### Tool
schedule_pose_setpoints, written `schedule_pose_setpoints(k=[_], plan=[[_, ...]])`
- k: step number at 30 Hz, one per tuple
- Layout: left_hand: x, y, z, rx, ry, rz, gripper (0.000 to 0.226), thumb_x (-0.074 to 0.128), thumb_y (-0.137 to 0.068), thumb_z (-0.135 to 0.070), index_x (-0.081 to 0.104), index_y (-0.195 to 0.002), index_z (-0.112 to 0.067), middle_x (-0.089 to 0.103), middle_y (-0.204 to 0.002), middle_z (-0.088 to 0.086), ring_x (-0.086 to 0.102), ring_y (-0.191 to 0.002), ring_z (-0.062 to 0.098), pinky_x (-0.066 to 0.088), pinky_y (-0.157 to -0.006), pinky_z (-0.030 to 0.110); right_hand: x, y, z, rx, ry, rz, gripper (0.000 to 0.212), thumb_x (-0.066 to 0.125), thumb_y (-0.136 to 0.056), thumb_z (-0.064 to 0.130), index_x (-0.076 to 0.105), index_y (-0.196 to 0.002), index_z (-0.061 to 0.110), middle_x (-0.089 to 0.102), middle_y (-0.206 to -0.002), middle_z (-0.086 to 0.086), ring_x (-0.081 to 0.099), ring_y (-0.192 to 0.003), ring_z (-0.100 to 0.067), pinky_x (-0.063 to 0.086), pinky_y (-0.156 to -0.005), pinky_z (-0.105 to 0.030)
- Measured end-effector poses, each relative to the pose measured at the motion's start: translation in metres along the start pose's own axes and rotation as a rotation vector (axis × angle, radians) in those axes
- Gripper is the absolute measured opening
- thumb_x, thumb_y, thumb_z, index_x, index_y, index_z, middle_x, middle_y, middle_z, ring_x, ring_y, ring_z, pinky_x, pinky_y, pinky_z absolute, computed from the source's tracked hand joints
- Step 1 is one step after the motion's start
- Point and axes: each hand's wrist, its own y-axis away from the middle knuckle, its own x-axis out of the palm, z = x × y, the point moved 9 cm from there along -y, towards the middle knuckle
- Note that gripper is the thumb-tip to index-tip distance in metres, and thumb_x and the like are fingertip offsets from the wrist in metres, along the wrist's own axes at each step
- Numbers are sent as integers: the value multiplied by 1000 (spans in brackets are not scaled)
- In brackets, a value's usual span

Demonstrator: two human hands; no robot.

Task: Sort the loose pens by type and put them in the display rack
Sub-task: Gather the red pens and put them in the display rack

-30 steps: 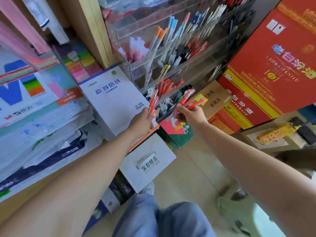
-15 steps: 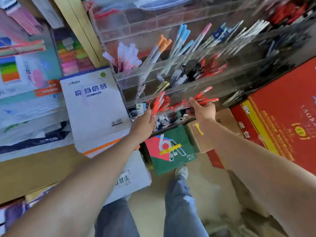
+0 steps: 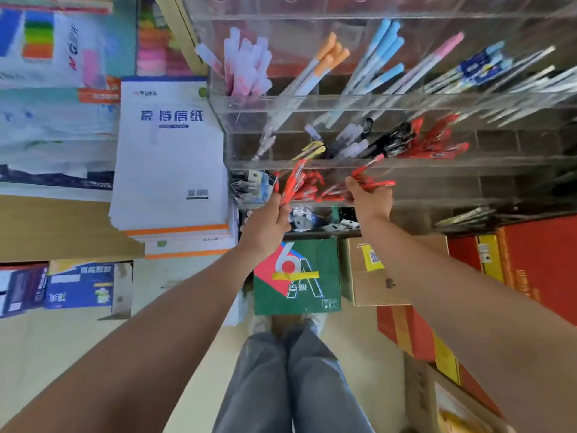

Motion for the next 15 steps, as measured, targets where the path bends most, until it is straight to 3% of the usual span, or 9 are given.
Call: schedule_pose_setpoints(k=[4, 9, 15], plan=[[6, -4, 4, -11, 29, -8, 24, 35, -103, -29, 45, -117, -12, 61, -77, 1, 64, -73, 17, 56, -73, 50, 6, -8, 4, -53, 75, 49, 24, 75, -79, 37, 63, -65, 21, 73, -85, -14, 70, -81, -29, 57, -82, -46], [12, -8, 5, 17, 58, 9, 26, 36, -103, -33, 45, -120, -16, 60, -73, 3, 64, -73, 27, 55, -70, 53, 0, -12, 10, -148, 110, 59, 17, 74, -76, 41, 65, -77, 27, 73, -84, -8, 70, -81, -26, 57, -80, -47], [15, -5, 1, 54, -7, 60, 30, 35, -103, -34, 46, -122, -14, 50, -66, -2, 52, -62, 23, 46, -62, 43, -4, -7, 4, -184, 117, 83, 14, 69, -85, 16, 67, -81, 30, 72, -88, -8, 70, -82, -24, 58, -82, -43]])
